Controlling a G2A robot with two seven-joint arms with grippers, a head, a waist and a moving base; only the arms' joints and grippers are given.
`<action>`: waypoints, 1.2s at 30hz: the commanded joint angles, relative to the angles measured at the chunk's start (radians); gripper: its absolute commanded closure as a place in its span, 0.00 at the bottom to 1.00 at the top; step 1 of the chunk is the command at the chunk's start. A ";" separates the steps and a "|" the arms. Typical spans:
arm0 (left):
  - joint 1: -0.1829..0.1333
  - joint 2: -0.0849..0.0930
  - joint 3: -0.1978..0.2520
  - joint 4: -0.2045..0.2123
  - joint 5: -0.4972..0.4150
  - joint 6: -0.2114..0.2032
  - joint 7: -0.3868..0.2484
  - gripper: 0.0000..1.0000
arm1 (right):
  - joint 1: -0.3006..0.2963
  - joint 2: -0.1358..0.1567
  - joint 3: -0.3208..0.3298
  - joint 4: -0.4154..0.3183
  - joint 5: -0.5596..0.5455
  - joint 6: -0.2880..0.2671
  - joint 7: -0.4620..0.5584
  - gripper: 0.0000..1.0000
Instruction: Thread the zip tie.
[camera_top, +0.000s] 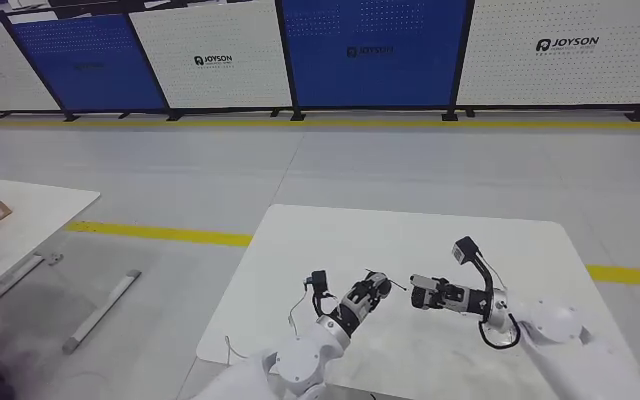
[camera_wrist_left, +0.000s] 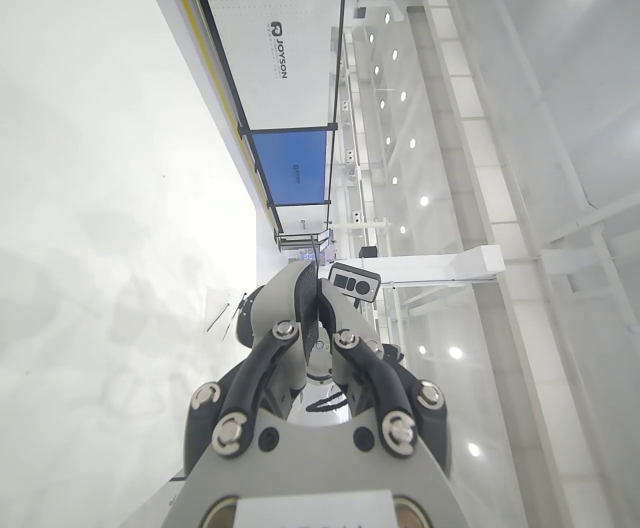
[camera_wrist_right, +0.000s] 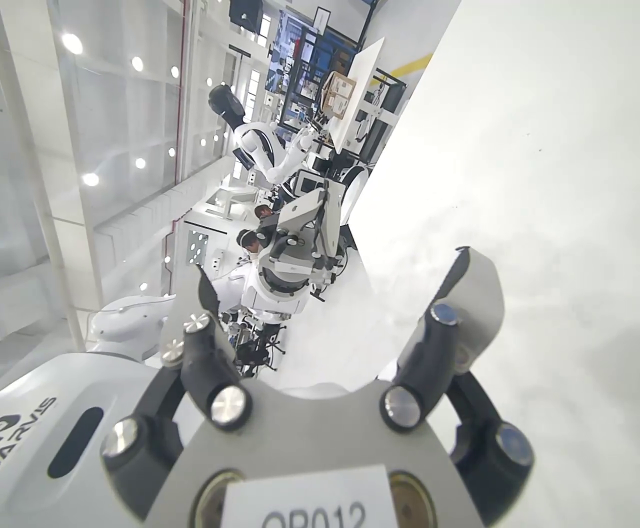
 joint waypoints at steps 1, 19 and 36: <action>-0.003 -0.007 0.002 0.004 0.001 0.003 0.004 1.00 | 0.008 -0.007 -0.004 0.010 0.008 -0.001 0.004 0.00; 0.022 -0.043 -0.044 0.019 0.024 0.003 -0.009 1.00 | 0.027 -0.041 0.001 0.066 0.006 0.012 0.039 0.98; 0.048 -0.058 -0.073 0.014 0.049 0.029 -0.023 0.00 | 0.015 -0.049 0.036 0.060 -0.021 0.015 0.082 1.00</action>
